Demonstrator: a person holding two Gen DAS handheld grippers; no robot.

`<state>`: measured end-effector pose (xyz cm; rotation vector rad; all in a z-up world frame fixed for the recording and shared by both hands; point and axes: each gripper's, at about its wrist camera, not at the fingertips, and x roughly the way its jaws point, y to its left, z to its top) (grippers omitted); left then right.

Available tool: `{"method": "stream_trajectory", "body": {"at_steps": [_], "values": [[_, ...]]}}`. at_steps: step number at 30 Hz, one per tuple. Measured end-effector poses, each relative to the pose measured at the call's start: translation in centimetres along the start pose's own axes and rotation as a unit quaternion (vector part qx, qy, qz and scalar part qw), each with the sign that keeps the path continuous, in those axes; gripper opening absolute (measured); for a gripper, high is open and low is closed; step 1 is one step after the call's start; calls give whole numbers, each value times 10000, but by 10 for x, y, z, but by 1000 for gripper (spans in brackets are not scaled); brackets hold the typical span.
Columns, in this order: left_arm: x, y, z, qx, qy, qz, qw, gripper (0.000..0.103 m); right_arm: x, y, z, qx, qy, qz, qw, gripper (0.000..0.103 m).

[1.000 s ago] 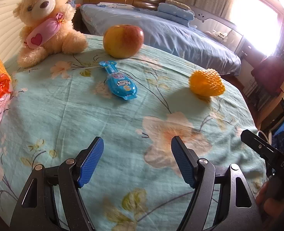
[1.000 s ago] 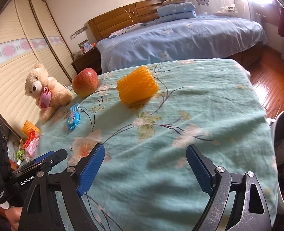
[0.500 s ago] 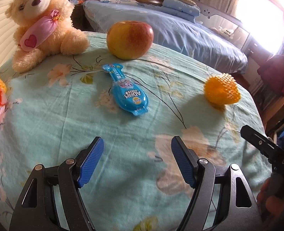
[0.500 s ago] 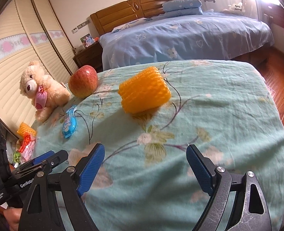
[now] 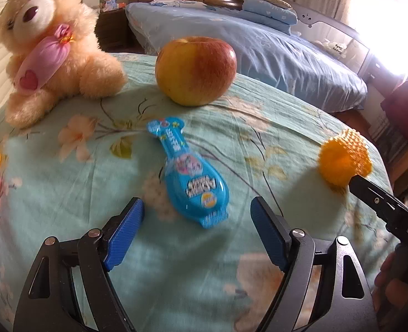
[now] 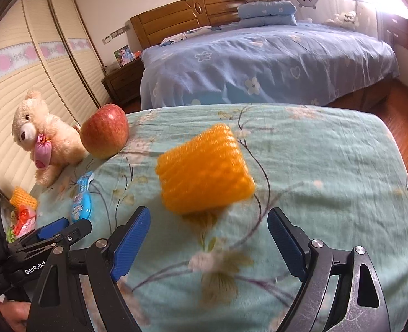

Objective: Collect trash
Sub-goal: 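Grasp the orange foam mesh with the right tool while the left tool grasps the blue candy bottle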

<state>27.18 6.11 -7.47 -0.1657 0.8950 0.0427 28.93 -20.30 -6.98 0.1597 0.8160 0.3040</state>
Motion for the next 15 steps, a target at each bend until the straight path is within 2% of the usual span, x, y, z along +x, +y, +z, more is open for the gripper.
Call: {"method": "stream_trajectory", "body": {"at_steps": [6, 9, 11, 12, 14, 15], "values": [[11, -4, 10, 93, 15, 208, 9997, 79, 14, 0, 10, -85, 1, -83, 9999, 88], [13, -5, 12, 155, -19, 269, 9995, 64, 17, 0, 12, -95, -21, -144, 9998, 87], [12, -5, 12, 147, -61, 273, 9995, 49, 19, 0, 11, -99, 2, -183, 9998, 82], [13, -5, 12, 148, -74, 257, 9995, 49, 20, 1, 11, -115, 11, -197, 9997, 72], [12, -5, 12, 178, -88, 186, 9996, 49, 19, 2, 10, -132, 22, -230, 9996, 69], [11, -5, 11, 189, -96, 157, 9997, 49, 19, 2, 9, -140, 4, -238, 9996, 64]]}}
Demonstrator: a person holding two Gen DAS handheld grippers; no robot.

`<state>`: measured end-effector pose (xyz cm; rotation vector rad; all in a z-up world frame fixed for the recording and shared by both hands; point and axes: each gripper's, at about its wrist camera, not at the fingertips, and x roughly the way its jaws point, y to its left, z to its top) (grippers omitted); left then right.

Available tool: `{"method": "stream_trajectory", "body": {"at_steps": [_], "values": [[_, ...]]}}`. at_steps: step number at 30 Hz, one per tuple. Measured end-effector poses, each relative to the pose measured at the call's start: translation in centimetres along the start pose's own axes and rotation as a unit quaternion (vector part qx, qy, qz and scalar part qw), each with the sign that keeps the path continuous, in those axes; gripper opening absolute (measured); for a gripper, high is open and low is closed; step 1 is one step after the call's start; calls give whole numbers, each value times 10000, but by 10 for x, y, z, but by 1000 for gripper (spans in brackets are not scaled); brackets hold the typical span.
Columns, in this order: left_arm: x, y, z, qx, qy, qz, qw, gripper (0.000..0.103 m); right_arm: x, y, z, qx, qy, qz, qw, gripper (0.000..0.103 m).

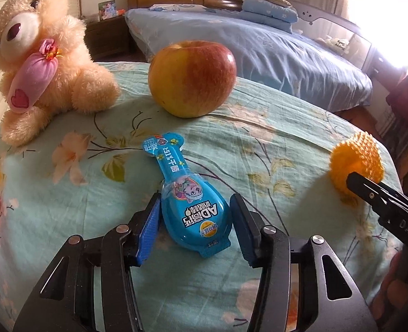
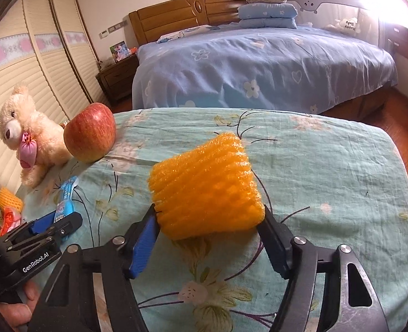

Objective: Collect trash
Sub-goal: 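Grasp the orange foam mesh with the right tool while the left tool grasps the blue candy bottle, then carry the orange mesh and blue candy bottle over the black bin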

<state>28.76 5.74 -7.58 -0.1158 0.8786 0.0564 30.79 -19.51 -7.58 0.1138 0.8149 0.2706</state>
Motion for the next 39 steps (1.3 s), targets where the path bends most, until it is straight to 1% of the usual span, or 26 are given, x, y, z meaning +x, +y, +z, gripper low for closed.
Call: {"method": "stream_trajectory", "body": {"at_steps": [4, 10, 18, 24, 31, 39], "values": [[-8, -2, -5, 25, -94, -144, 9998, 49, -7, 1, -4, -54, -68, -21, 10000, 57], [-27, -7, -22, 15, -195, -451, 9988, 49, -22, -7, -19, 125, -31, 73, 9999, 53], [-49, -23, -47, 120, -160, -836, 9963, 49, -53, -19, -47, 444, -49, 181, 9988, 48], [-66, -40, -64, 275, -142, -1073, 9937, 49, -75, -24, -67, 596, -74, 235, 9979, 47], [-85, -63, -82, 481, -154, -1291, 9903, 49, -102, -28, -80, 660, -205, 215, 9974, 47], [-100, -83, -94, 753, -211, -1396, 9871, 49, -121, -34, -97, 777, -268, 167, 9965, 47]]}}
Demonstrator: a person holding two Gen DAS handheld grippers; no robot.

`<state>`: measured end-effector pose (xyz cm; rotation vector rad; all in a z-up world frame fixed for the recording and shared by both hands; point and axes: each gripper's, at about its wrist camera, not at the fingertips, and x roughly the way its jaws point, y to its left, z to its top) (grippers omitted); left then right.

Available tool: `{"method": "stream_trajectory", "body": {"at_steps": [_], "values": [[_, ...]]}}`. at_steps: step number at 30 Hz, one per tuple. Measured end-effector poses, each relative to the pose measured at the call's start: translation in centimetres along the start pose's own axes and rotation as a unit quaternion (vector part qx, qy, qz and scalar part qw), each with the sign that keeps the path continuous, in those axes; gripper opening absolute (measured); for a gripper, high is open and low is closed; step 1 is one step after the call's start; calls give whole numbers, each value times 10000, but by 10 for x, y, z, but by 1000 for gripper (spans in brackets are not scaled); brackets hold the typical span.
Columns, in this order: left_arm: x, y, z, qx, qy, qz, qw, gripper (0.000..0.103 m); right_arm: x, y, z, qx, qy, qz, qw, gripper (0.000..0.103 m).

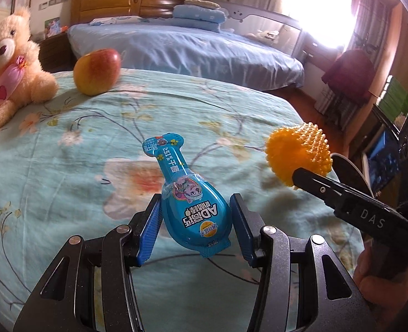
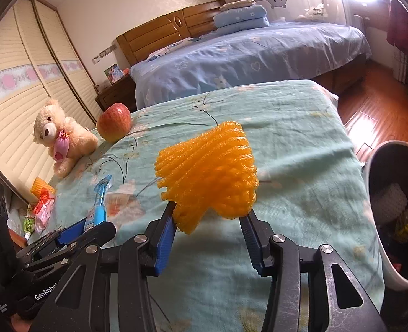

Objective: Collect trash
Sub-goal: 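Carry the orange mesh and blue candy bottle over the black bin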

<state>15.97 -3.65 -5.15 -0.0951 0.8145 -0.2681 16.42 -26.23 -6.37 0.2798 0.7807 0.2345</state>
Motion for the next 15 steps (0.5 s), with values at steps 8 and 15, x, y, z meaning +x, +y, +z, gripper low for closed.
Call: {"method": "stream_trajectory", "body": {"at_steps": [8, 15], "values": [[-6, -17, -6, 177, -9, -64, 9998, 49, -20, -10, -10, 104, -97, -76, 9999, 47], [-10, -32, -10, 327, -27, -95, 9994, 49, -32, -19, -17, 189, -165, -124, 9996, 47]]}}
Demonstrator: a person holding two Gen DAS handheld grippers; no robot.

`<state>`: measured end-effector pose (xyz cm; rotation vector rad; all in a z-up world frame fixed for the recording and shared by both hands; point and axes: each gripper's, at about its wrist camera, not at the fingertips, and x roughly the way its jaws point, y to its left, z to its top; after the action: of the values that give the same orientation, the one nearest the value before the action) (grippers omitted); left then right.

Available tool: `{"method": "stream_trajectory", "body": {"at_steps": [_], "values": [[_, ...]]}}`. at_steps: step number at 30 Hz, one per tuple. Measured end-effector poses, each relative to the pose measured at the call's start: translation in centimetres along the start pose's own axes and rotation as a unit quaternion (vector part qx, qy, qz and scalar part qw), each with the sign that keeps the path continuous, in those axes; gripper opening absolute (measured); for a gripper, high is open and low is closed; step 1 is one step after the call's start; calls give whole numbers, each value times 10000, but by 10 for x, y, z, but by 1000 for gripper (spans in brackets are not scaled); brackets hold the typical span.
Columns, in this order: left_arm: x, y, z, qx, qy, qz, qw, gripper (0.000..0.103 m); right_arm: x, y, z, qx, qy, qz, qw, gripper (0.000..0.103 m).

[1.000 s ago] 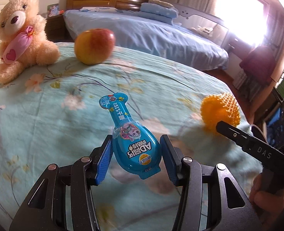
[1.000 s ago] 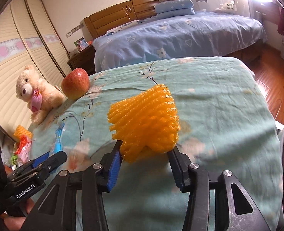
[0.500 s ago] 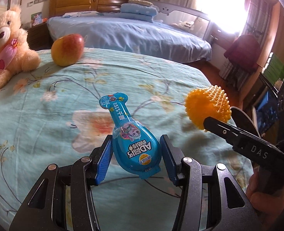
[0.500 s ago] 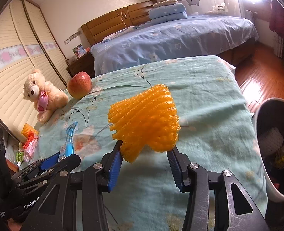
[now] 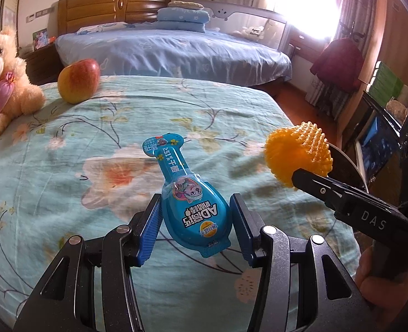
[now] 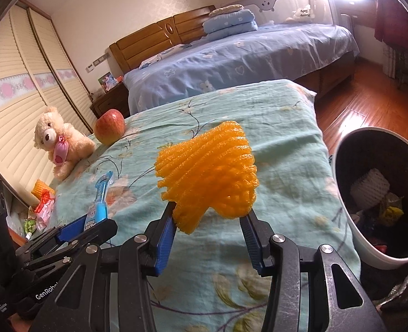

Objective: Collect trash
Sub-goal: 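Carry the orange mesh and blue candy bottle over the black bin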

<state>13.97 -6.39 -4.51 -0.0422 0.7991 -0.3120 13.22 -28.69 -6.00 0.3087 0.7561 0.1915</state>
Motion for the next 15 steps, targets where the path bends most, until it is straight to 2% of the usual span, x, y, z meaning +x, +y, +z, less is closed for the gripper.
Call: {"method": "stream_trajectory", "body": {"at_steps": [15], "values": [[-2, -36, -7, 307, 40, -235, 9992, 49, -24, -22, -9, 158, -130, -109, 9997, 47]]}}
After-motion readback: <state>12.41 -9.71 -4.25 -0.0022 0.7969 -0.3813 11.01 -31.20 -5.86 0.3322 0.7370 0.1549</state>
